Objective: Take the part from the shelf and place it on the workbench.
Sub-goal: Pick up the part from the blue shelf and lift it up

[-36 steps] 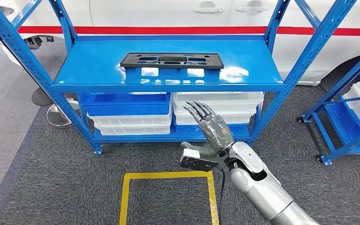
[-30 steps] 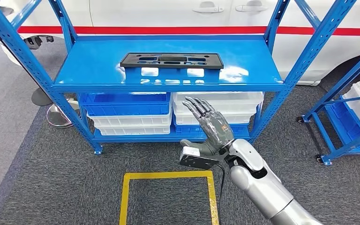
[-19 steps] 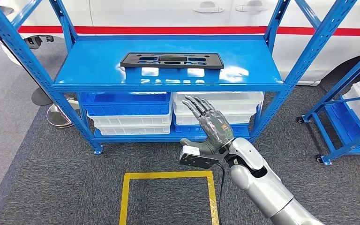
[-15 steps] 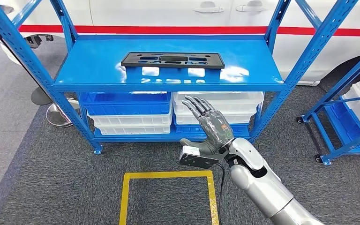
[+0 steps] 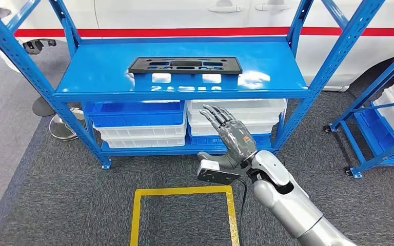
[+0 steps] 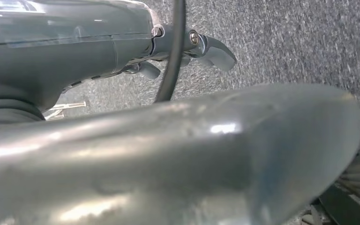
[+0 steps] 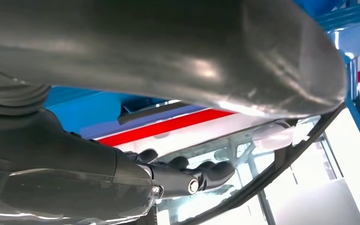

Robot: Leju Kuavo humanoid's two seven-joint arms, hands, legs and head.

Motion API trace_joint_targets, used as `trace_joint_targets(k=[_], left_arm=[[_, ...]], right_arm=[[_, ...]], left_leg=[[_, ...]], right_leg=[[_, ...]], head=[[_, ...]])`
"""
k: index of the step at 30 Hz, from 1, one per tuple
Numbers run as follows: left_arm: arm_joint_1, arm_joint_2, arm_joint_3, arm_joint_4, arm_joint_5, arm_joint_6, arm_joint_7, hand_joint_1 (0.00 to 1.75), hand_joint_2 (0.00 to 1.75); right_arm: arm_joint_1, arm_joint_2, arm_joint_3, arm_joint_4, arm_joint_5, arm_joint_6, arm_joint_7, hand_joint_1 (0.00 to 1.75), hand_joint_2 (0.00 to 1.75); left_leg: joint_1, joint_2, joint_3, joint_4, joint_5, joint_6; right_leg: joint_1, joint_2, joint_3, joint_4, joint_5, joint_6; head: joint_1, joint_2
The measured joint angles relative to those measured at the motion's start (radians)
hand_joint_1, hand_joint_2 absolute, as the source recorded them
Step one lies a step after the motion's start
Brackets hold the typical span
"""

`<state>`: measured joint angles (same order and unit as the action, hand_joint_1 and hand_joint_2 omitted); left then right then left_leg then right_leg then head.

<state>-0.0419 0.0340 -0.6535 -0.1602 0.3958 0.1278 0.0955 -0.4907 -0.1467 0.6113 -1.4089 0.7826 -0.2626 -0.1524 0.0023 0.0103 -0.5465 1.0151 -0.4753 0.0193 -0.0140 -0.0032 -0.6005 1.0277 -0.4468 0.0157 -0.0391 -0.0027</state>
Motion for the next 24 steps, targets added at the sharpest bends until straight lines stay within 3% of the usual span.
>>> trace_joint_targets(k=[4, 5, 7, 8, 9, 10, 12, 14, 19, 20, 22, 24], left_arm=[[0.000, 0.000, 0.000, 0.000, -0.002, 0.000, 0.000, 0.00, 0.00], [-0.001, 0.000, 0.000, 0.000, -0.002, 0.000, 0.000, 0.00, 0.00], [-0.001, 0.001, 0.000, 0.000, -0.004, 0.000, 0.000, 0.00, 0.00], [0.000, 0.001, 0.000, 0.000, -0.005, 0.000, 0.000, 0.00, 0.00], [0.001, 0.001, 0.000, 0.000, -0.006, 0.000, 0.000, 0.00, 0.00], [0.002, 0.001, 0.000, 0.000, -0.007, 0.000, 0.000, 0.00, 0.00], [0.002, 0.002, 0.000, 0.000, -0.008, 0.000, 0.000, 0.00, 0.00], [0.002, 0.003, 0.000, 0.000, -0.008, 0.000, 0.000, 0.00, 0.00], [0.000, 0.003, -0.002, 0.000, -0.010, 0.000, 0.000, 0.00, 0.00], [0.000, 0.003, -0.003, 0.000, -0.011, 0.000, 0.000, 0.00, 0.00], [-0.001, 0.003, -0.006, 0.000, -0.012, 0.000, 0.000, 0.00, 0.00], [-0.001, 0.003, -0.008, 0.000, -0.014, 0.000, -0.001, 0.00, 0.00]], right_arm=[[0.001, -0.003, 0.000, -0.006, 0.000, 0.000, 0.004, 0.00, 0.00], [0.001, -0.003, 0.000, -0.008, 0.000, 0.000, 0.004, 0.00, 0.00], [0.002, -0.004, 0.000, -0.010, 0.000, 0.001, 0.005, 0.00, 0.00], [0.005, -0.004, 0.000, -0.011, 0.000, 0.001, 0.005, 0.00, 0.00], [0.007, -0.004, 0.000, -0.011, 0.000, 0.001, 0.005, 0.00, 0.00], [0.008, -0.005, 0.000, -0.011, 0.000, 0.001, 0.005, 0.00, 0.00], [0.009, -0.005, 0.000, -0.011, 0.000, 0.001, 0.005, 0.00, 0.00], [0.008, -0.005, 0.000, -0.013, 0.000, 0.001, 0.005, 0.00, 0.00], [0.008, -0.008, 0.000, -0.021, 0.000, 0.002, 0.005, 0.00, 0.00], [0.007, -0.010, 0.000, -0.023, 0.000, 0.001, 0.005, 0.00, 0.00], [0.010, -0.012, 0.000, -0.025, 0.000, 0.002, 0.005, 0.00, 0.00], [0.017, -0.014, 0.001, -0.026, 0.000, 0.002, 0.005, 0.00, 0.00]], left_leg=[[0.001, 0.001, -0.010, 0.026, -0.023, -0.023], [0.003, 0.000, -0.029, 0.069, -0.046, -0.028], [0.005, -0.002, -0.096, 0.202, -0.100, -0.036], [0.007, -0.002, -0.130, 0.261, -0.116, -0.038], [0.008, -0.002, -0.151, 0.288, -0.112, -0.040], [0.010, -0.002, -0.152, 0.276, -0.088, -0.041], [0.012, -0.003, -0.108, 0.157, -0.010, -0.041], [0.011, -0.006, -0.063, 0.049, 0.031, -0.035], [0.010, -0.009, -0.051, 0.016, 0.032, -0.002], [0.012, -0.007, -0.048, 0.013, 0.032, 0.005], [0.011, -0.006, -0.046, 0.012, 0.030, 0.013], [0.006, -0.007, -0.043, 0.012, 0.026, 0.018]], right_leg=[[-0.004, 0.005, 0.009, -0.014, -0.001, -0.023], [-0.006, 0.005, 0.014, -0.017, -0.001, -0.029], [-0.005, 0.005, 0.019, -0.018, -0.005, -0.036], [-0.005, 0.005, 0.021, -0.017, -0.007, -0.037], [-0.005, 0.007, 0.023, -0.016, -0.010, -0.038], [-0.005, 0.009, 0.026, -0.015, -0.013, -0.036], [-0.006, 0.013, 0.033, -0.009, -0.021, -0.030], [-0.003, 0.016, 0.033, -0.003, -0.029, -0.020], [-0.001, 0.015, 0.025, 0.014, -0.045, 0.003], [-0.001, 0.014, 0.008, 0.049, -0.065, 0.007], [-0.001, 0.010, -0.059, 0.175, -0.120, 0.010], [-0.001, 0.010, -0.120, 0.271, -0.138, 0.010]], head=[[0.000, 0.000], [0.000, 0.000], [0.000, 0.000], [0.000, 0.000], [0.000, 0.000], [0.000, 0.000], [0.000, 0.000], [0.000, 0.000], [0.000, 0.000], [0.000, 0.000], [0.000, 0.000], [0.000, 0.000]])
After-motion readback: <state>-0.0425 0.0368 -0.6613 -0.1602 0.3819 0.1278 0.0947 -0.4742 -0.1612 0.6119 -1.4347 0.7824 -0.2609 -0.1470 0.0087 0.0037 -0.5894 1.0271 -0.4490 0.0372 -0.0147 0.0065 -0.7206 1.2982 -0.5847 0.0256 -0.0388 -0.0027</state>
